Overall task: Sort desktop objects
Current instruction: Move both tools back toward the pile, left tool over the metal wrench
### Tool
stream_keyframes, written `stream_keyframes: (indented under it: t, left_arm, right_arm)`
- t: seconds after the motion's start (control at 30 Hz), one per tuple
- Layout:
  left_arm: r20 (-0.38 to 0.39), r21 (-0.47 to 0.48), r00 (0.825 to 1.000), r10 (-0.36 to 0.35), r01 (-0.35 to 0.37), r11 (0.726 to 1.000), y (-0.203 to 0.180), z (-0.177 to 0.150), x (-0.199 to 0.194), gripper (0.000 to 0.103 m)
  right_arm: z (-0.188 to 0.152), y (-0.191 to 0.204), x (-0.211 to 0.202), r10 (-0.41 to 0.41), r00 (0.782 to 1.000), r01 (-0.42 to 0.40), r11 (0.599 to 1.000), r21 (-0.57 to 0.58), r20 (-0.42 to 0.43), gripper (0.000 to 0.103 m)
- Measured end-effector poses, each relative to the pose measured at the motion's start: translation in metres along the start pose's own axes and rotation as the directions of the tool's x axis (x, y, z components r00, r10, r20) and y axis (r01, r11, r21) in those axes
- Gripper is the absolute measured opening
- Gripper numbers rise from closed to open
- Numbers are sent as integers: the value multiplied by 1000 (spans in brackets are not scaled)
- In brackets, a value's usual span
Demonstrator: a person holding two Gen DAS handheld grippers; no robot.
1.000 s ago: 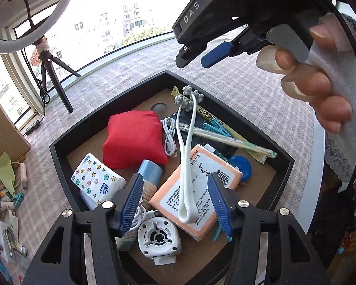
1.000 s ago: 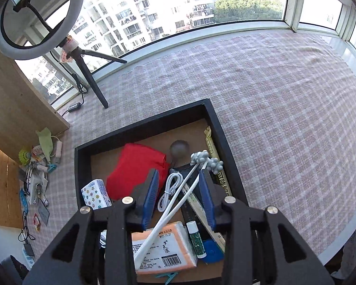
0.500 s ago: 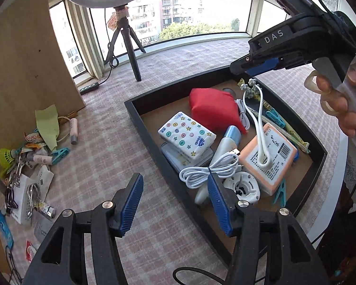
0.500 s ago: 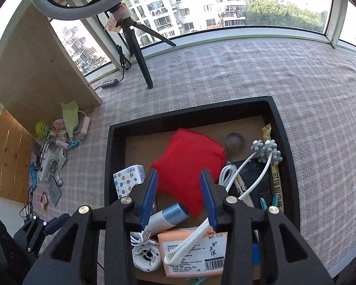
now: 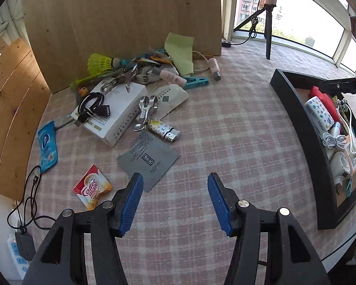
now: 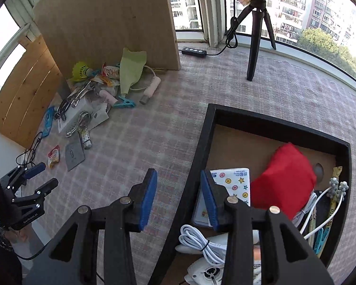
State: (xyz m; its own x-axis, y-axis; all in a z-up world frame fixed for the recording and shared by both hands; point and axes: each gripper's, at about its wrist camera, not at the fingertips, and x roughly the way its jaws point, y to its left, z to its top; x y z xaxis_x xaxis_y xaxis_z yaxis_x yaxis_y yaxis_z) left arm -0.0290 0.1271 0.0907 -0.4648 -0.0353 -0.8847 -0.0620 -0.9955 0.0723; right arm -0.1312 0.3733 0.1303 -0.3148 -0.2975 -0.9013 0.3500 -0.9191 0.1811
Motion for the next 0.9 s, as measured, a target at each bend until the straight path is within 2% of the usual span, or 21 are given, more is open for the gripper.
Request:
stream_keyframes:
  t: [0.13,0.3,0.47,0.7,0.9]
  left_arm:
    - [-3,-65,1000,20,-20,998,31,5,6,54]
    - [-4,-74,1000,8,-9,997,40,27,19,54]
    - [-23,-41,1000,-8,7,999,37,52,40,54]
    - [-92,-11,996,-20,19,1000,35,79,78,52]
    - [-123,7,992,-20,21,1000,30,93,99,49]
  right_arm:
    - [14,41,19,26,1000,-27,998,-65,-11,38]
    - [26,73,44,21,999,-25,992,-122,-31,38]
    - [57,67,63,-12,999,10,998,-64,-31,38]
    - [101,52,99,-27,997,28,999,19,-72,38]
    - [127,39,132,11,994,0,994,105,-107,38]
